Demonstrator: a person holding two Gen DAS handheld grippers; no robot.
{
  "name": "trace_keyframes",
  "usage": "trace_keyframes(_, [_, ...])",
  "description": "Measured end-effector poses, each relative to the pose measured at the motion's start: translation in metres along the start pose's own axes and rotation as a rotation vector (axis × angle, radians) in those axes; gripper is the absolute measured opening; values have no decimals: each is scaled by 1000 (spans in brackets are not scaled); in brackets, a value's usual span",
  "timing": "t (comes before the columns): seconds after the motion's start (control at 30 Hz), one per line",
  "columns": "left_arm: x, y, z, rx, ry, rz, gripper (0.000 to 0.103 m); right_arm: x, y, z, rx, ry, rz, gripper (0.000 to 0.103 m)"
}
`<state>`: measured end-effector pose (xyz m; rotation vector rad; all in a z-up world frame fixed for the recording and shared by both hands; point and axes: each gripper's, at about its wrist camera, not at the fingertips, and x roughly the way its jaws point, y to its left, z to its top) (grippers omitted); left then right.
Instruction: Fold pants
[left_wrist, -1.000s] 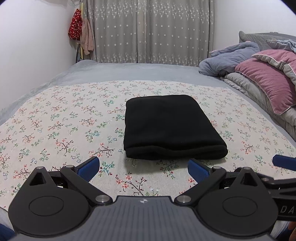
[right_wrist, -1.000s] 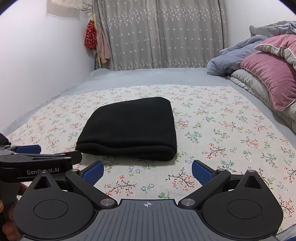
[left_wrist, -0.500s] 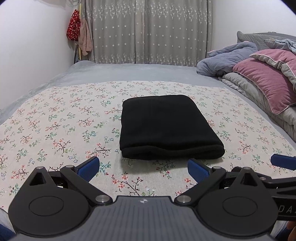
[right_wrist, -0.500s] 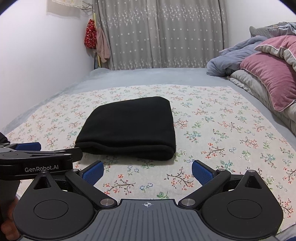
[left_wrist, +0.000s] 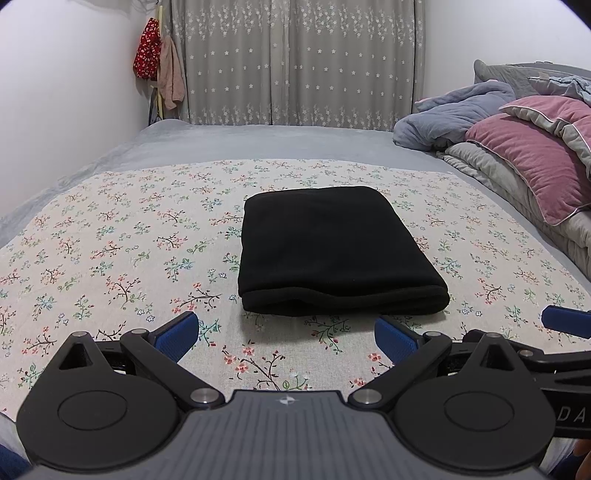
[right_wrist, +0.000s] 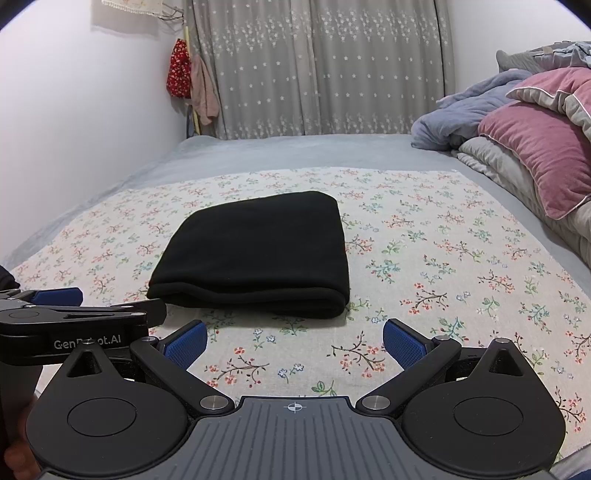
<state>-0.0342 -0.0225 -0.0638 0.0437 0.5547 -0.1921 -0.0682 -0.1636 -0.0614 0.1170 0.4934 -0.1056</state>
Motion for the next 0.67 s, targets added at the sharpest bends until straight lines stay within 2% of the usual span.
trace_keyframes(0.67, [1,-1,-1,8,3,14,103,2,1,-3,2,6,-4,102])
